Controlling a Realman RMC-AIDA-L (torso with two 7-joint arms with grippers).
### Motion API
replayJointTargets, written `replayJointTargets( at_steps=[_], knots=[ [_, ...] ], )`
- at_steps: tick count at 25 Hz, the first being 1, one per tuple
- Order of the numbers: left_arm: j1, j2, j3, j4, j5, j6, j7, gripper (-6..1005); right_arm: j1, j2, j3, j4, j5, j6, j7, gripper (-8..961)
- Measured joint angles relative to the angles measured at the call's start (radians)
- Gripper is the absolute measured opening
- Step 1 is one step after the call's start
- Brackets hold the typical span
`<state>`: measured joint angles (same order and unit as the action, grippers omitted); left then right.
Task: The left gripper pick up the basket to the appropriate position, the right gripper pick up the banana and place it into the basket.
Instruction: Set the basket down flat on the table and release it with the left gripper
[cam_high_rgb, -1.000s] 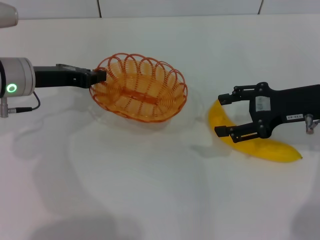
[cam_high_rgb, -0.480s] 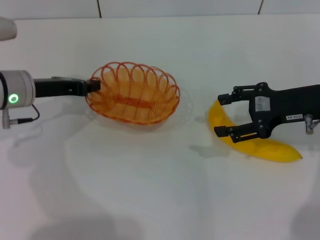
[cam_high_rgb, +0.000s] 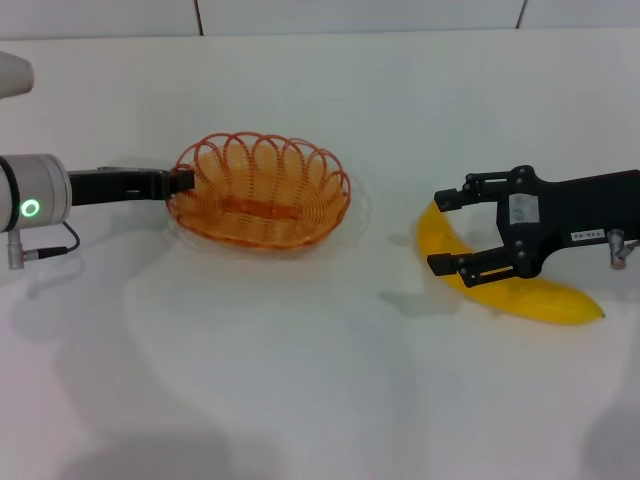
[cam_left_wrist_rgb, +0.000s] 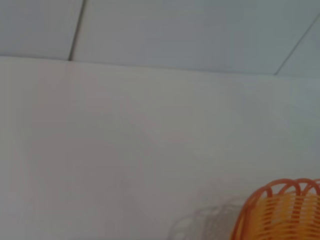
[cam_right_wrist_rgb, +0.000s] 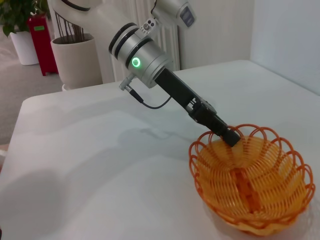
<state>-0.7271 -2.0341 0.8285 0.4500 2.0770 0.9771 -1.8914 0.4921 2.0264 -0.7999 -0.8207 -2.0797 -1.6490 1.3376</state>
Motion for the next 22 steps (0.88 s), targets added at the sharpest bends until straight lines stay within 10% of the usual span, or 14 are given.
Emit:
replayJointTargets(
  at_steps=[22],
  knots=[
    [-0.005, -0.005, -0.001, -0.034, -0.007, -0.062, 0.029, 75, 0.0, 0.003, 0.0, 0.002, 0.001, 0.001, -0.005, 835]
  ],
)
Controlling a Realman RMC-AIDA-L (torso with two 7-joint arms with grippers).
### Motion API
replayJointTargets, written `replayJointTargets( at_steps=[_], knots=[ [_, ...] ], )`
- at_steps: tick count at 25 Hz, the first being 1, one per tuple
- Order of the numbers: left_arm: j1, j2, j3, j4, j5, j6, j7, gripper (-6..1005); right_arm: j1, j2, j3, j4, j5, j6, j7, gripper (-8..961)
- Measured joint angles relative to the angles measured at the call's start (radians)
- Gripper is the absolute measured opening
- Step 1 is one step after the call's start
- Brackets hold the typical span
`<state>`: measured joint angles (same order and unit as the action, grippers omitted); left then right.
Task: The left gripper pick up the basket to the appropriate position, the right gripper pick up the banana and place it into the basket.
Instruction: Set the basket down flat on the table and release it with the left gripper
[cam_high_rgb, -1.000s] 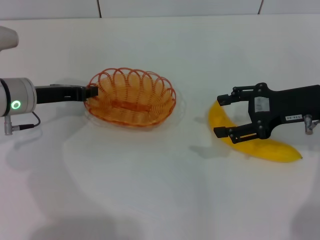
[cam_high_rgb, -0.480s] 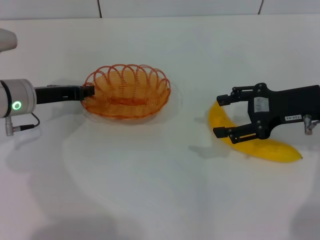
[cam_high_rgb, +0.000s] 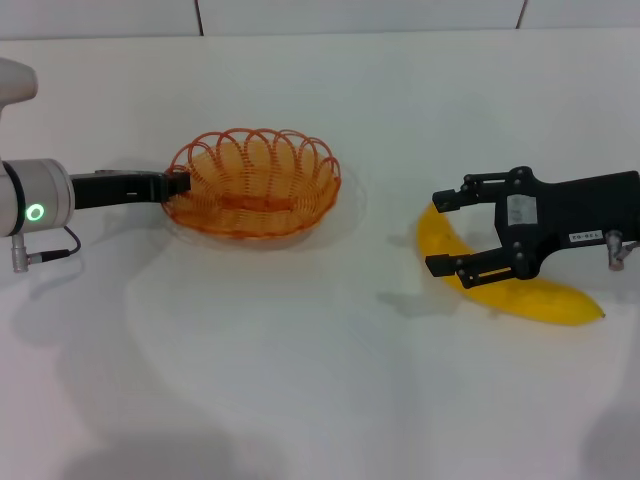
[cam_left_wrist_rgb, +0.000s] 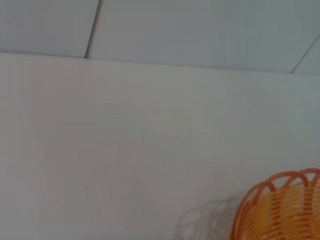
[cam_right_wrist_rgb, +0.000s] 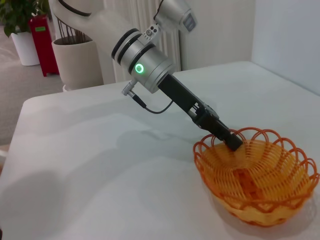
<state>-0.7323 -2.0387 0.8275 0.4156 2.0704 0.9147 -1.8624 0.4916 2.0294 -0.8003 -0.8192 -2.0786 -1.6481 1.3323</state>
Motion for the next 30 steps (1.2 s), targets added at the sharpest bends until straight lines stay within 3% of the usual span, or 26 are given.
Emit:
replayJointTargets(
  at_steps=[9, 15, 26, 28, 30],
  knots=[
    [0.013, 0.001, 0.005, 0.0, -0.054, 0.004, 0.033, 85, -0.001, 0.0, 0.0, 0.001, -0.003, 0.002, 0.002, 834],
    [0.016, -0.001, 0.005, 0.0, -0.067, 0.006, 0.07, 270, -0.001, 0.0, 0.004, 0.003, -0.004, 0.005, 0.001, 835],
    [0.065, -0.002, 0.007, 0.05, -0.133, 0.065, 0.216, 499, -0.011, 0.0, 0.006, 0.0, -0.002, 0.009, -0.001, 833],
    [0.086, -0.002, 0.007, 0.075, -0.156, 0.085, 0.251, 727, -0.011, 0.0, 0.006, 0.0, -0.001, 0.009, -0.002, 833],
    [0.106, -0.002, 0.007, 0.095, -0.186, 0.108, 0.289, 761, -0.011, 0.0, 0.006, 0.0, 0.0, 0.009, -0.002, 833]
  ],
)
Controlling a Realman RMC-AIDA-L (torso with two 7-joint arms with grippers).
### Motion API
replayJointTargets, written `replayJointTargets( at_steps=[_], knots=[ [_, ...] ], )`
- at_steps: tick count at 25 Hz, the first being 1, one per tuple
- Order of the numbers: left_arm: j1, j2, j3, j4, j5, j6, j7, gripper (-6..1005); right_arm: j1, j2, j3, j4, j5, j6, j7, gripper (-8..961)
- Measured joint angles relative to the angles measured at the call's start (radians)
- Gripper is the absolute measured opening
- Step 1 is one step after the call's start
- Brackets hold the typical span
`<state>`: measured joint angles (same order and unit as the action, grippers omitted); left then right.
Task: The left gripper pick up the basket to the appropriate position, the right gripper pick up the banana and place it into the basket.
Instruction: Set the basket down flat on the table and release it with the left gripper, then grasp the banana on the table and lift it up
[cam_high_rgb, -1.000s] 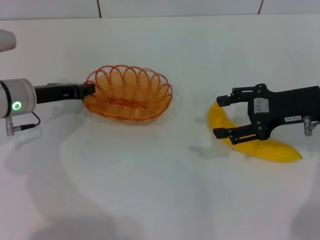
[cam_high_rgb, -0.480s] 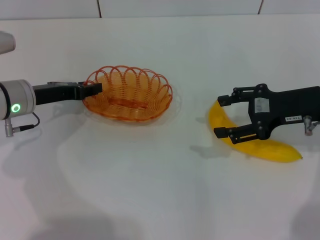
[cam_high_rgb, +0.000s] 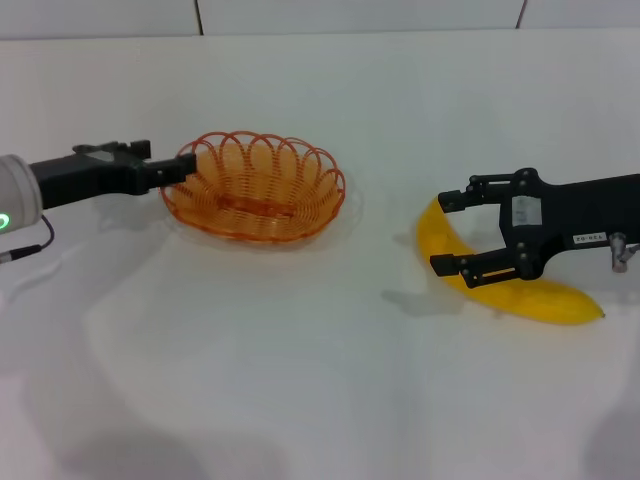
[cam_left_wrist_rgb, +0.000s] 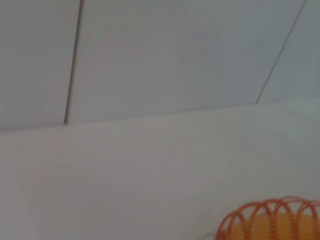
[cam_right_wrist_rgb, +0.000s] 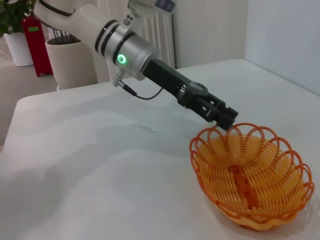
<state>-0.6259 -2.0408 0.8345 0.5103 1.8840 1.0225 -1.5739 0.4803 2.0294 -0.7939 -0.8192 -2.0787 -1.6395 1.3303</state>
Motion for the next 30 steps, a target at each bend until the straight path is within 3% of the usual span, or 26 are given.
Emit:
replayJointTargets(
  at_steps=[4, 9, 24, 30],
  knots=[
    [0.043, 0.0, 0.0, 0.045, -0.062, 0.073, 0.065, 829, 0.0, 0.0, 0.002, 0.0, 0.003, 0.001, 0.0, 832],
    [0.081, -0.001, 0.001, 0.057, -0.125, 0.156, 0.203, 827, 0.0, 0.003, 0.002, 0.0, 0.005, 0.004, -0.002, 831],
    [0.22, -0.001, -0.001, 0.049, -0.13, 0.224, 0.475, 820, -0.009, 0.014, -0.003, 0.0, 0.044, 0.071, -0.002, 828],
    [0.253, 0.0, -0.003, 0.046, -0.154, 0.277, 0.562, 818, -0.029, 0.019, -0.02, -0.065, 0.072, 0.085, 0.02, 827]
  ],
)
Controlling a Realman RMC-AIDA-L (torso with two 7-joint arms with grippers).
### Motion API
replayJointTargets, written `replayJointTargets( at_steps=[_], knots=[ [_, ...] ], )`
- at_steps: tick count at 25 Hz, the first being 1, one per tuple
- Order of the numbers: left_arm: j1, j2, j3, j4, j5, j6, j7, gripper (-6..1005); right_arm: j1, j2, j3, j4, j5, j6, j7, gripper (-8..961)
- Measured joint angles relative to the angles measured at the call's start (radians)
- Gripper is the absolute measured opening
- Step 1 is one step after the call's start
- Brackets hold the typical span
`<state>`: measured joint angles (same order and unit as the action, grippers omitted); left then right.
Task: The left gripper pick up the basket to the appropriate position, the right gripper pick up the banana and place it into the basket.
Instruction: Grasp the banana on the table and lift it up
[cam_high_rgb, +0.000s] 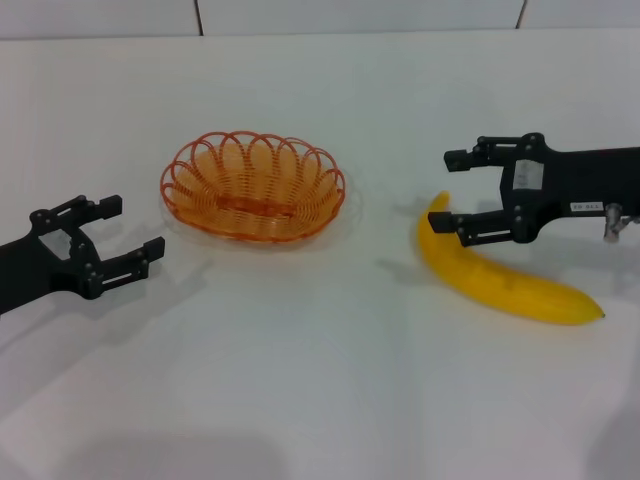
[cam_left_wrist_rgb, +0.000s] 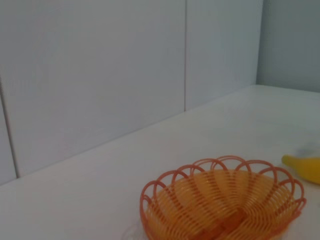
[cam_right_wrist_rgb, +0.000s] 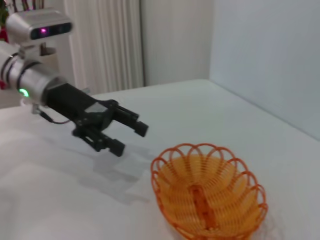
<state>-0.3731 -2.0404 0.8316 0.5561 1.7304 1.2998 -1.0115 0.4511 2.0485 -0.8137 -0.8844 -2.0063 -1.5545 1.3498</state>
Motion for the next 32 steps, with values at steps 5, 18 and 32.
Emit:
replayJointTargets(
  at_steps=[5, 18, 32],
  knots=[
    [0.007, 0.002, -0.005, -0.008, -0.004, 0.001, 0.012, 819, -0.053, 0.002, -0.105, -0.139, 0.001, 0.053, 0.146, 826],
    [0.022, 0.005, -0.006, -0.012, -0.013, -0.012, 0.023, 818, -0.233, -0.003, -0.516, -0.662, -0.21, 0.113, 0.644, 823],
    [0.014, 0.002, -0.006, -0.028, -0.012, -0.011, 0.037, 818, -0.178, -0.005, -0.564, -0.582, -0.366, 0.129, 0.758, 817]
  ],
)
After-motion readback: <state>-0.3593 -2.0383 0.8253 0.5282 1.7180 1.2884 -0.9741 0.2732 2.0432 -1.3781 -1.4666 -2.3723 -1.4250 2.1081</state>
